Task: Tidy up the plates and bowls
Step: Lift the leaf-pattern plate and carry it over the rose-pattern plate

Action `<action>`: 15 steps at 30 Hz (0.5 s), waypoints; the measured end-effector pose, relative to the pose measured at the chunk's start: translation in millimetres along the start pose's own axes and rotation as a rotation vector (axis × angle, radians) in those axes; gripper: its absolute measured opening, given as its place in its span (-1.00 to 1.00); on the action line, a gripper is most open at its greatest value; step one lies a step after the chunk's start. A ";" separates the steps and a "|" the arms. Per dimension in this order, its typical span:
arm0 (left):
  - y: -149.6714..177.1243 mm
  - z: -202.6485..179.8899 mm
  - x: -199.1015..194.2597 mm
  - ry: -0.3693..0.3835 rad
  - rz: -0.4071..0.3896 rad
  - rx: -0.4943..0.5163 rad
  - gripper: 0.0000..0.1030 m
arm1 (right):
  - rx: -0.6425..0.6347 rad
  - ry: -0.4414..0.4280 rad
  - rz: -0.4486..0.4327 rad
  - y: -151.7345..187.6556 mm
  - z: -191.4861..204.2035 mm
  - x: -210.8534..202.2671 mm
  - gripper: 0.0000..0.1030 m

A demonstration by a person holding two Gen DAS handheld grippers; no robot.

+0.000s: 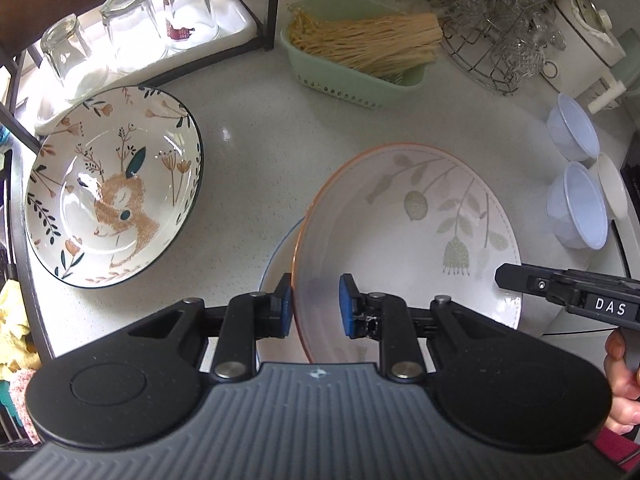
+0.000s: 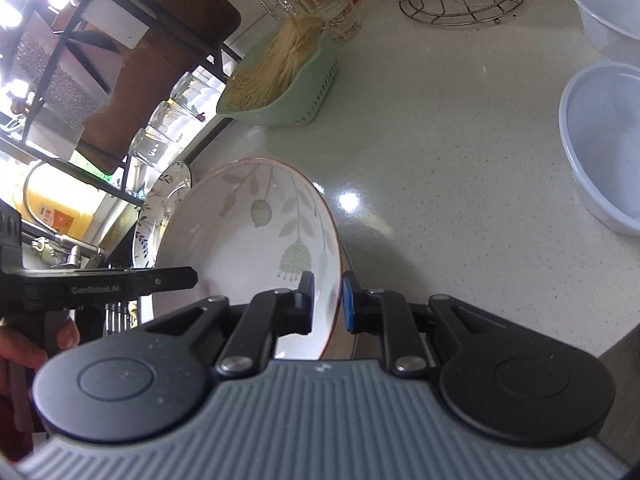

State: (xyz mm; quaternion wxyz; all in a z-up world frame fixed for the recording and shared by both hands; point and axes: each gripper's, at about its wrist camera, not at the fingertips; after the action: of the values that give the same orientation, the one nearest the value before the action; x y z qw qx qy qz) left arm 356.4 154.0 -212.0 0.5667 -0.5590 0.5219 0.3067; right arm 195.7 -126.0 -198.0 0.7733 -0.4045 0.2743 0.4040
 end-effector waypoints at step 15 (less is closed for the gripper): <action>-1.5 -10.3 11.3 -0.037 0.014 0.038 -0.49 | -0.053 0.083 0.040 -8.9 8.3 8.2 -0.65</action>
State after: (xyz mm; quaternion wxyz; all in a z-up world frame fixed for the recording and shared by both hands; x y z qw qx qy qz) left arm 358.2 141.3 -220.3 0.5846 -0.5386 0.5209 0.3110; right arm 208.3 -118.8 -196.3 0.7418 -0.4359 0.3034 0.4096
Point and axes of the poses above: each gripper's, at about its wrist camera, not at the fingertips, and x roughly the way its jaws point, z to its left, y to its underside, and after that the axes turned 1 degree about -x, right-handed
